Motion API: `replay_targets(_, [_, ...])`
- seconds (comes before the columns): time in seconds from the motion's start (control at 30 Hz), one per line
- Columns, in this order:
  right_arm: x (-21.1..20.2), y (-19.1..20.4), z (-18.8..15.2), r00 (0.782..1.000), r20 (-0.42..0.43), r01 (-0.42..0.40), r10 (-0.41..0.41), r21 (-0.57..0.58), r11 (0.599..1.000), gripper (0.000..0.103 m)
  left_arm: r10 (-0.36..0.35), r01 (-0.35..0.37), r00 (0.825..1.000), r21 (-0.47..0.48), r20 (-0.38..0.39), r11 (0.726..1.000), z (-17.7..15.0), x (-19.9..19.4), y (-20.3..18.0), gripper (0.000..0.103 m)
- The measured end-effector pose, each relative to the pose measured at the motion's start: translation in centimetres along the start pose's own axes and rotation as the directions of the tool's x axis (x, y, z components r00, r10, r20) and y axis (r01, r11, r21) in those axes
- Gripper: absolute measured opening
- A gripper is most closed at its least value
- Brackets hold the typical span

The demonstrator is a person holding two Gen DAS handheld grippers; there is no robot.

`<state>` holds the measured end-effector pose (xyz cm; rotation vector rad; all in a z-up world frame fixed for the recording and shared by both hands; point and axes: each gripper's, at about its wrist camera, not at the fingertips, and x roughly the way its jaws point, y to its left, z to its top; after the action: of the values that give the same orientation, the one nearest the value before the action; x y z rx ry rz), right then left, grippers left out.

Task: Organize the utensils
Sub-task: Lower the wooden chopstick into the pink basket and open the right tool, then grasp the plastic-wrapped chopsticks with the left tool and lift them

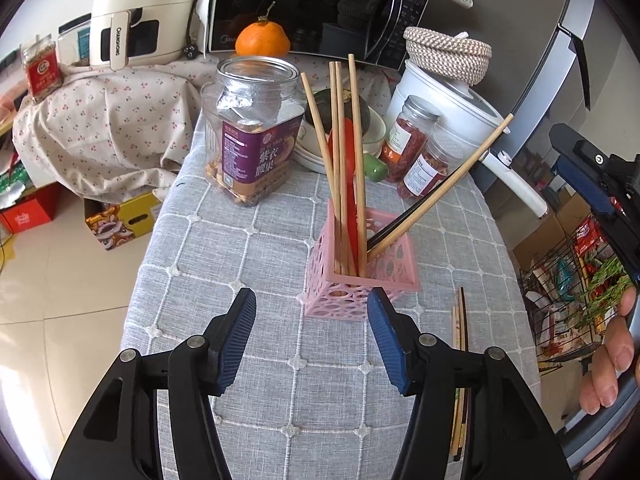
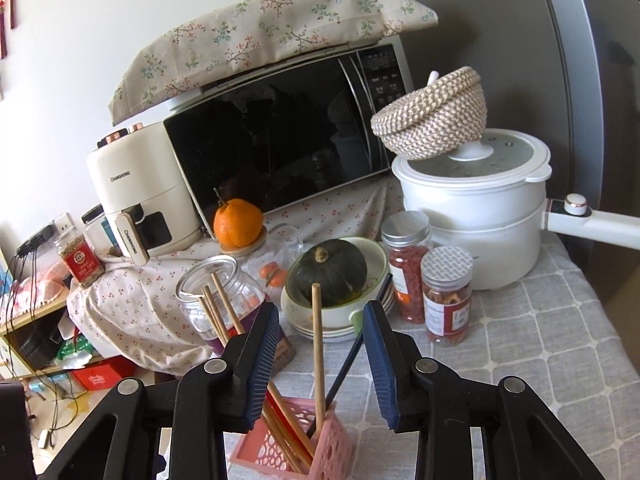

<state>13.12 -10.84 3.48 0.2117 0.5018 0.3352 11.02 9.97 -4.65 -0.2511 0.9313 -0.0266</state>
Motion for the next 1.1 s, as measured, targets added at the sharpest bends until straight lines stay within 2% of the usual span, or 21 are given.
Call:
replay_targets(0.2, [-2.2,-2.3,-1.3,0.997,-0.058,0.049,-0.049,-0.016,0.999,0.053,0.002,-0.002,1.0,0.053,-0.006,0.999,-0.9,0.0,-1.9,0.068])
replay_targets(0.43, [-3.4,-5.9,-3.3,0.985,-0.143,0.103,-0.096,0.038,0.994,0.066,0.014,-0.01,0.999,0.117,-0.033,0.993,-2.1,0.4,-4.2,0.077])
replay_targets(0.6, [-3.6,-7.9,-4.5,0.97,-0.228,0.099,-0.082,0.066,0.993,0.075,0.013,-0.005,0.998,0.136,-0.059,0.991,-2.8,1.0,-5.6,0.079])
replay_targets(0.77, [-3.7,-9.7,-5.8,0.941,-0.321,0.139,-0.104,0.089,0.986,0.079,0.009,0.007,0.995,0.166,-0.098,0.986,-3.7,2.0,-7.2,0.08])
replay_targets(1.0, [-3.3,-12.4,-8.4,0.863,-0.472,0.232,-0.18,0.052,0.971,0.082,-0.034,0.068,0.984,0.193,-0.174,0.979,-5.1,3.9,-10.4,0.08])
replay_targets(1.1, [-3.5,-13.6,-9.1,0.843,-0.502,0.248,-0.194,0.042,0.968,0.082,-0.084,0.123,0.972,0.168,-0.22,0.978,-5.6,5.1,-11.8,0.079])
